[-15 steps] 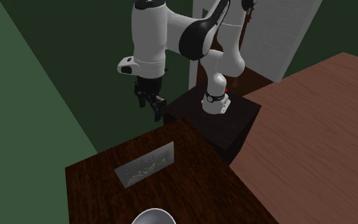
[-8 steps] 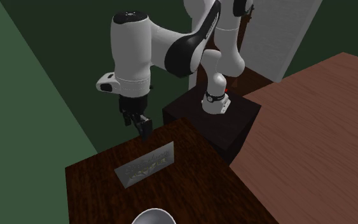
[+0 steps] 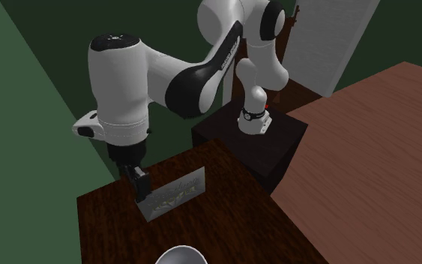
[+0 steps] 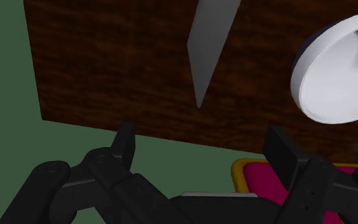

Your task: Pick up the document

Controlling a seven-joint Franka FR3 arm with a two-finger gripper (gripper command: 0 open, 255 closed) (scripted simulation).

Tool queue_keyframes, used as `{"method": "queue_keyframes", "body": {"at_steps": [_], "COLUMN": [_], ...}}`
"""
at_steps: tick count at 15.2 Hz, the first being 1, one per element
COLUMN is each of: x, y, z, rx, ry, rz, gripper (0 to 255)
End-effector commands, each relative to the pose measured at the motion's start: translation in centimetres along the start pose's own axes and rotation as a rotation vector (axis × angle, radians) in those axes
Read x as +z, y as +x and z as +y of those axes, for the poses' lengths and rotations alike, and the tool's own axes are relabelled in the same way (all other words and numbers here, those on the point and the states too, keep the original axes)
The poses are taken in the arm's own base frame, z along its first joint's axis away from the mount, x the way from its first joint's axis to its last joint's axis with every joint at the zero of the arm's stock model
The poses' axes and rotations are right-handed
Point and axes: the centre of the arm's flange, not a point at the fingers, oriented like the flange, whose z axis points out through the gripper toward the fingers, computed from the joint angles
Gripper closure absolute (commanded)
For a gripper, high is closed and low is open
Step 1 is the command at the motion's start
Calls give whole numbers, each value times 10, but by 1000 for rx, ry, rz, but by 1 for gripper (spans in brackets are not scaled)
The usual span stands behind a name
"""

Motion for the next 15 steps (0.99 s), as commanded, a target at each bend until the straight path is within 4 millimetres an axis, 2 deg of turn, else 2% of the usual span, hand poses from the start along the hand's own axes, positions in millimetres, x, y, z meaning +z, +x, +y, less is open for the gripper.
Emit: {"method": "queue_keyframes", "body": {"at_steps": [1,7,9,10,15], "x": [11,42,45,45,44], "y": [10,3,2,2,2], "z": [-5,-4,-4,-4,-4], "rx": [2,2,2,2,2], "ry": [4,4,4,4,4], "rz": [8,8,8,8,8], "gripper": [0,0,0,255,255]}}
